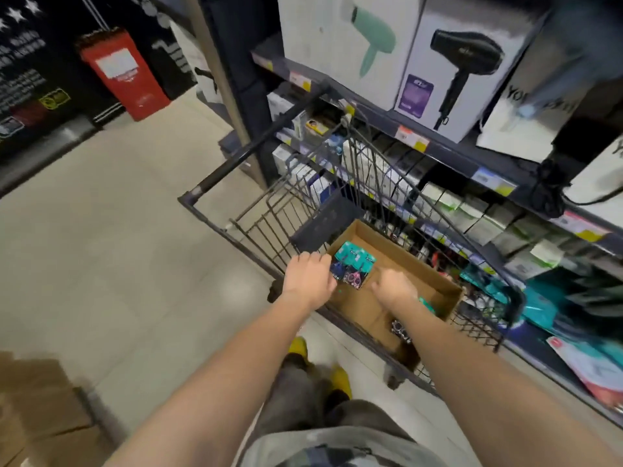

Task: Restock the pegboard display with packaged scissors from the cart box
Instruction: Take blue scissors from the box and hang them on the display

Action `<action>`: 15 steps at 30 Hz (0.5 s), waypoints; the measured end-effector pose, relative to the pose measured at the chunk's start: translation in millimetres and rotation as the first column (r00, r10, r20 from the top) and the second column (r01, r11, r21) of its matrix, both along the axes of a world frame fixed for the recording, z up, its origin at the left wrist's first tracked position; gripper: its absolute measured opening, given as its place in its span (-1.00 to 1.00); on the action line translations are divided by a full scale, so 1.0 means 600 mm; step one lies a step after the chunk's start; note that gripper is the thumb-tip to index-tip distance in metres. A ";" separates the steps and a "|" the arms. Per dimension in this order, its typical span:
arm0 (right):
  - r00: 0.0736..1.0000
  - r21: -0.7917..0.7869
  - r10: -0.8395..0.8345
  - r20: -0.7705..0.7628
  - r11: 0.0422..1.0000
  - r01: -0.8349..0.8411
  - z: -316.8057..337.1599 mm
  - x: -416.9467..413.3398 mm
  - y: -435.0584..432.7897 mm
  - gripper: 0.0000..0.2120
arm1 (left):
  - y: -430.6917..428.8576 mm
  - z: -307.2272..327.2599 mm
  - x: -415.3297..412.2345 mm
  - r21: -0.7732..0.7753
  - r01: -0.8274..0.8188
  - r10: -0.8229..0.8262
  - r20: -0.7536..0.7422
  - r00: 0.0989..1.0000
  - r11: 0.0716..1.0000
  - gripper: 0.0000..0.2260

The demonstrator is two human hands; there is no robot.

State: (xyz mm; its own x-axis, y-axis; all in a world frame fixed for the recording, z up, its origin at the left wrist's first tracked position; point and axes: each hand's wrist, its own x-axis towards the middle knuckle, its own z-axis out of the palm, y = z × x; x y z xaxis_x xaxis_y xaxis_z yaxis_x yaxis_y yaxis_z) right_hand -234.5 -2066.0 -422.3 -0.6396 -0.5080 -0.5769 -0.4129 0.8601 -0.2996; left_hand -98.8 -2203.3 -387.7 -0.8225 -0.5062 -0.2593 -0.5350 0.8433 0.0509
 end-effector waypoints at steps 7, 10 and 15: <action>0.966 0.075 -0.255 0.037 0.965 0.251 -0.069 -0.042 -0.075 -0.64 | -0.115 -0.107 -0.107 0.086 0.187 -0.196 0.106 0.975 0.979 -0.64; 0.932 0.128 -0.357 0.065 0.929 0.347 -0.099 -0.051 -0.104 -0.63 | -0.149 -0.142 -0.142 0.156 0.239 -0.263 0.156 0.952 0.958 -0.62; 0.876 0.128 -0.468 0.119 0.882 0.454 -0.167 -0.078 -0.145 -0.65 | -0.178 -0.210 -0.196 0.378 0.019 -0.099 0.193 0.976 0.926 -0.65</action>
State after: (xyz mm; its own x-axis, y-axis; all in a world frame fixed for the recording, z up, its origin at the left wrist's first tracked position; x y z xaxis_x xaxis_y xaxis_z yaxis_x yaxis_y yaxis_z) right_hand -281.4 -2153.2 -522.8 -0.6956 -0.1151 -0.7091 0.0778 0.9692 -0.2336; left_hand -216.6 -2309.8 -513.5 -0.7567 -0.2923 -0.5847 -0.5171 0.8149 0.2619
